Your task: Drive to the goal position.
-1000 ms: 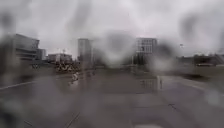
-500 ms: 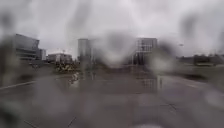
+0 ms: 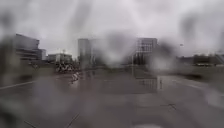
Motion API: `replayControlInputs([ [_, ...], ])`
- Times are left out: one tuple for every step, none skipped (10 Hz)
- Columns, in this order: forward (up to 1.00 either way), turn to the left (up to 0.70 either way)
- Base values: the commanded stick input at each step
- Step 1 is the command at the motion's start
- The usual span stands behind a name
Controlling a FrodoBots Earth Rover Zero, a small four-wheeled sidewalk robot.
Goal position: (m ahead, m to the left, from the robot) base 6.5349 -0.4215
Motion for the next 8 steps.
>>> replayControlInputs([
  [0.07, 0.0],
  [0.07, 0.0],
  [0.06, 0.0],
  [0.06, 0.0],
  [0.07, 0.0],
  [0.06, 0.0],
  [0.06, 0.0],
  [0.07, 0.0],
])
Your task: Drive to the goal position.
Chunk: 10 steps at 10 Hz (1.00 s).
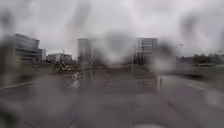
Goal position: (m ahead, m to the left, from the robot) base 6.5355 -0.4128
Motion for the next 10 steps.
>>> replayControlInputs([
  [0.07, 0.0],
  [0.06, 0.0],
  [0.06, 0.0],
  [0.07, 0.0],
  [0.07, 0.0],
  [0.06, 0.0],
  [0.07, 0.0],
  [0.07, 0.0],
  [0.07, 0.0],
  [0.07, 0.0],
])
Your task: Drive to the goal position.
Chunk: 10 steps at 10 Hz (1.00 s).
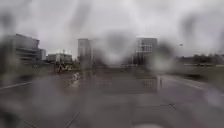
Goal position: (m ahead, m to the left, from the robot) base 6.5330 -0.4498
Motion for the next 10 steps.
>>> replayControlInputs([
  [0.07, 0.0],
  [0.07, 0.0],
  [0.06, 0.0],
  [0.06, 0.0],
  [0.06, 0.0],
  [0.07, 0.0],
  [0.07, 0.0],
  [0.07, 0.0],
  [0.06, 0.0],
  [0.06, 0.0],
])
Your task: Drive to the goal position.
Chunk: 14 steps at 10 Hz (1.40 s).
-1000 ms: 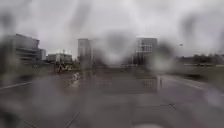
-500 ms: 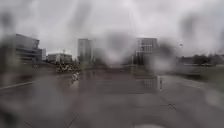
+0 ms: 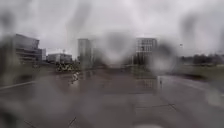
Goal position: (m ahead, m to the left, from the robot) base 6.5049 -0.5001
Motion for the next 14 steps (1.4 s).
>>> replayControlInputs([
  [0.06, 0.0],
  [0.07, 0.0],
  [0.06, 0.0],
  [0.06, 0.0],
  [0.07, 0.0],
  [0.06, 0.0],
  [0.06, 0.0],
  [0.06, 0.0],
  [0.06, 0.0],
  [0.07, 0.0],
  [0.07, 0.0],
  [0.07, 0.0],
  [0.07, 0.0],
  [0.07, 0.0],
])
